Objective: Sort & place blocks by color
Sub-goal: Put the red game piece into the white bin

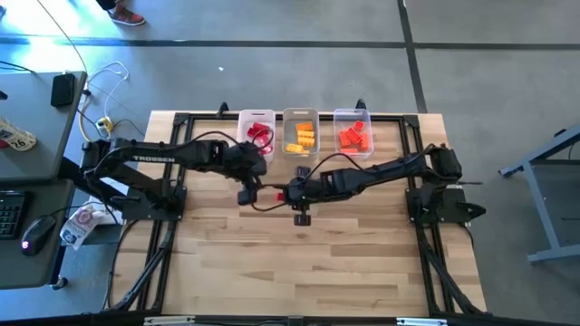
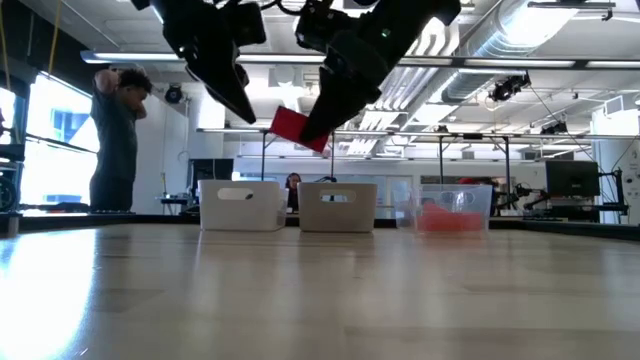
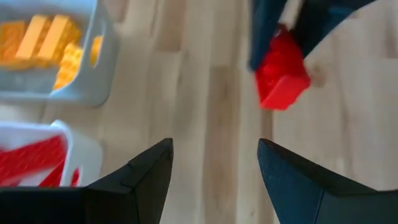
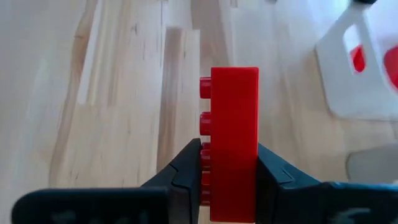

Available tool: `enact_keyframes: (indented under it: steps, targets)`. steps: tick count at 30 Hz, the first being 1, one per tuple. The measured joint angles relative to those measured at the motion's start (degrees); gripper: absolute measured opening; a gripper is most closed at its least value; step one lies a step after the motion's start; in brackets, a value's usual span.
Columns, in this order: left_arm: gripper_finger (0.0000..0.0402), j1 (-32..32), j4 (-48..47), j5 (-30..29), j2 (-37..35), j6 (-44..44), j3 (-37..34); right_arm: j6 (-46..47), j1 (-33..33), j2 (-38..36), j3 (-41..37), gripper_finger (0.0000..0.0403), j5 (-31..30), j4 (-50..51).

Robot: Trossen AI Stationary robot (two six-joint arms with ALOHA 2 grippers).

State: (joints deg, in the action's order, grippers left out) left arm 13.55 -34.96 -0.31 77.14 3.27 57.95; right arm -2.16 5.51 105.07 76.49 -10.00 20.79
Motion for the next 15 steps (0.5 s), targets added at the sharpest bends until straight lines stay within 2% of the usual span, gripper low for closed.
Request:
enact_keyframes:
  steps: [15]
  targets:
    - [0.022, -6.23, 2.09, 1.57, 0.0, 0.0, 0.0, -1.37, -0.63, -1.22, 0.0, 0.0073, -1.05, -5.49]
